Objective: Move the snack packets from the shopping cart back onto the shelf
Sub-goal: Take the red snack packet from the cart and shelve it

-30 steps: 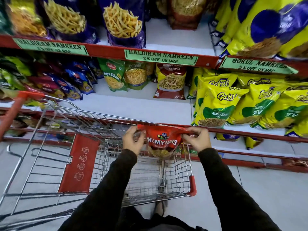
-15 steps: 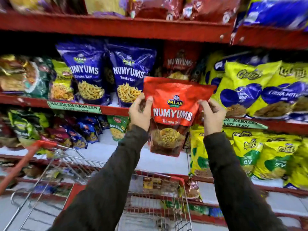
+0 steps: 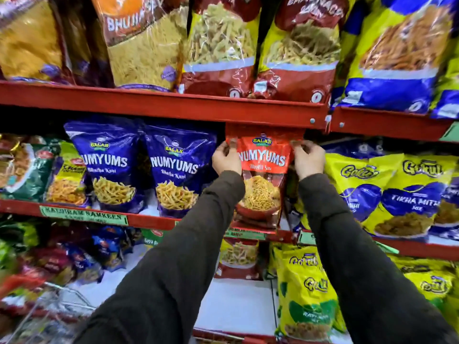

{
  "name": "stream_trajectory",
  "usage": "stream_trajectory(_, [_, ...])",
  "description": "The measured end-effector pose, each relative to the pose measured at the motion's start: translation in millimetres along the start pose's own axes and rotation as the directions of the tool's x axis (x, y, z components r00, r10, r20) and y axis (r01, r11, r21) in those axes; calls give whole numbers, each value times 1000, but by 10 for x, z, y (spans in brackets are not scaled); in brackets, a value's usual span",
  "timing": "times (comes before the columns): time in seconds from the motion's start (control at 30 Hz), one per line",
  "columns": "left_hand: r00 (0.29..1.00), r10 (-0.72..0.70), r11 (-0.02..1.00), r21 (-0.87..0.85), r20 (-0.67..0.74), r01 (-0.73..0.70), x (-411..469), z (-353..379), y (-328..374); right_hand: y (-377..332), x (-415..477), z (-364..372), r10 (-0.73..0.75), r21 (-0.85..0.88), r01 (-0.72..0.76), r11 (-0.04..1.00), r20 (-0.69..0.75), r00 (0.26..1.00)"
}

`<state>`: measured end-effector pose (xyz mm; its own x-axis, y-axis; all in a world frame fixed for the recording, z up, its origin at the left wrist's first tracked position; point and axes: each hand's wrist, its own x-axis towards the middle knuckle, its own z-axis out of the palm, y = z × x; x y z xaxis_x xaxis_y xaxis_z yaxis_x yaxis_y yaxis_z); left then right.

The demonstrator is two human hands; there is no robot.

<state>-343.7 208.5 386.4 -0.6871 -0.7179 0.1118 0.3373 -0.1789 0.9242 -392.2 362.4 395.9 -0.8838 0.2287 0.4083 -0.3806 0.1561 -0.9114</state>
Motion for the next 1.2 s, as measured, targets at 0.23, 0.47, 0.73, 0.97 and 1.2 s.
stream_trajectory(0.23, [999, -42, 990, -136, 15, 44, 458, 306, -208, 159, 293, 323, 149, 106, -144, 984, -43, 988])
stream_trajectory(0.47, [990, -25, 997, 73, 135, 15, 624, 135, -654, 432, 189, 488, 121, -69, -117, 991, 49, 991])
stream_trajectory(0.73, [876, -405, 914, 153, 261, 377, 522, -203, -1201, 945, -303, 497, 253, 339, -348, 874, 295, 921])
stream_trajectory(0.97, [921, -309, 934, 257, 237, 248, 200, -433, -1178, 1017, -500, 393, 182, 245, -283, 927, 365, 913])
stream_trajectory(1.2, [975, -161, 923, 373, 156, 93, -185, -718, -1070, 899, -887, 191, 207, 203, -326, 923, 452, 868])
